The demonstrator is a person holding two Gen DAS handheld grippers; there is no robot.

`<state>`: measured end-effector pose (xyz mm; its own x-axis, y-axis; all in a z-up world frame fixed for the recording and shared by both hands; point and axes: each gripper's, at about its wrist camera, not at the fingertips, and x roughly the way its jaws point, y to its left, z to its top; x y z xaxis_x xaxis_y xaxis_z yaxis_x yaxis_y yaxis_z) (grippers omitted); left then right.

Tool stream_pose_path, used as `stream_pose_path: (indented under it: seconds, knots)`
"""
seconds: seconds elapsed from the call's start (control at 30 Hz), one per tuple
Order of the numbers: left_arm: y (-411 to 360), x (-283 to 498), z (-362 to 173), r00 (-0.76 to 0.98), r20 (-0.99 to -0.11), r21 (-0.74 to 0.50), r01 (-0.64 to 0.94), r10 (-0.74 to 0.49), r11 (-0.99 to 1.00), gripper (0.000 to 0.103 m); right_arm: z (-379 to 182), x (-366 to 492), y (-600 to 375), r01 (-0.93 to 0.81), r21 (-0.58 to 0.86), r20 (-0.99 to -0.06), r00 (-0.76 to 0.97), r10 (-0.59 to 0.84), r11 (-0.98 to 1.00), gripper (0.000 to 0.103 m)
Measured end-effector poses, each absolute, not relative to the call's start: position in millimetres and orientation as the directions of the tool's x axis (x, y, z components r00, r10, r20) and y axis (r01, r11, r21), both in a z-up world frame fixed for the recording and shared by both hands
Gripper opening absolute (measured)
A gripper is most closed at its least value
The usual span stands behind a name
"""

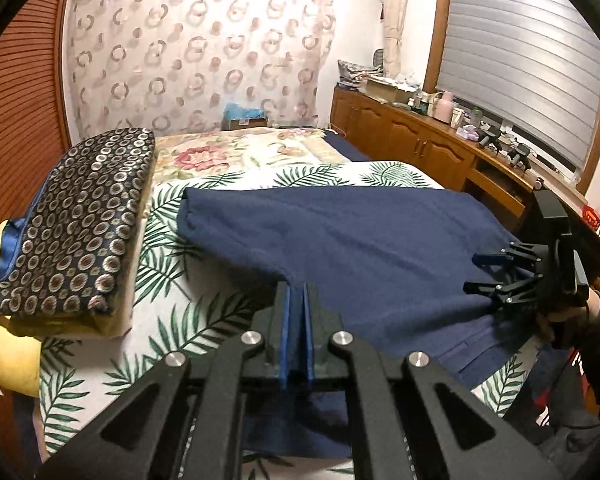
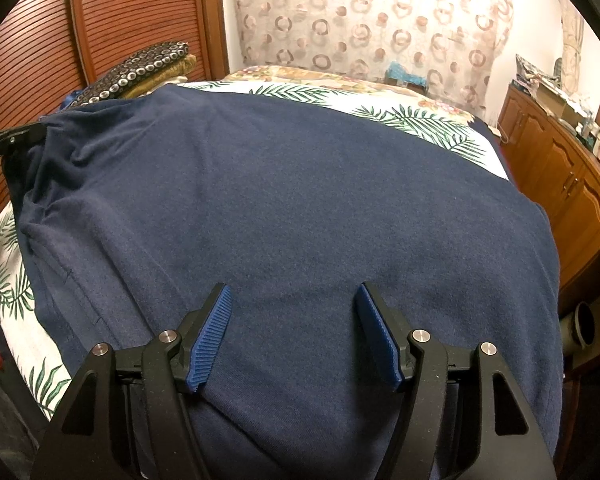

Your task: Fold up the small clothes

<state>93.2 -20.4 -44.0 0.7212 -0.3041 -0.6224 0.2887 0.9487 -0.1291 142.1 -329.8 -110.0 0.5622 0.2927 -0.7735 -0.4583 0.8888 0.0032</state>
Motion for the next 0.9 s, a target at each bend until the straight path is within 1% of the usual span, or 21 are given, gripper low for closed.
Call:
stream_pose_path:
  seconds: [0.13, 0.3, 0.43, 0.57, 0.7, 0.9]
  knots:
    - [-29, 92, -39, 0.726, -0.611, -0.124, 0.306, -0.316, 0.944, 0.003, -109, 141, -330, -0.451, -0.013, -0.774, 0.570, 0.277, 0.892, 0.069]
    - [-40, 95, -27, 0.736, -0.584, -0.133, 0.331, -0.344, 0.934, 0.003, -104, 135, -339, -0.385, -0.074, -0.768, 0.610, 0.194, 0.920, 0.069]
    - [-56, 99, -13, 0.736, -0.561, -0.134, 0.372, -0.379, 0.919, 0.003, -90, 126, -359, -0.358, -0.014, -0.749, 0.623, 0.227, 0.934, 0.069]
    - [-81, 104, 10, 0.730, -0.529, -0.128, 0.435, -0.432, 0.891, 0.003, -70, 111, -379, -0.339, 0.008, -0.716, 0.655, 0.242, 0.941, 0.069]
    - [-113, 112, 35, 0.713, -0.506, -0.121, 0.499, -0.486, 0.858, 0.003, -52, 95, -398, -0.316, 0.011, -0.689, 0.685, 0.236, 0.949, 0.069]
    - [-176, 122, 63, 0.652, -0.501, -0.102, 0.609, -0.569, 0.787, 0.003, -34, 75, -421, -0.271, 0.010, -0.662, 0.720, 0.209, 0.963, 0.069]
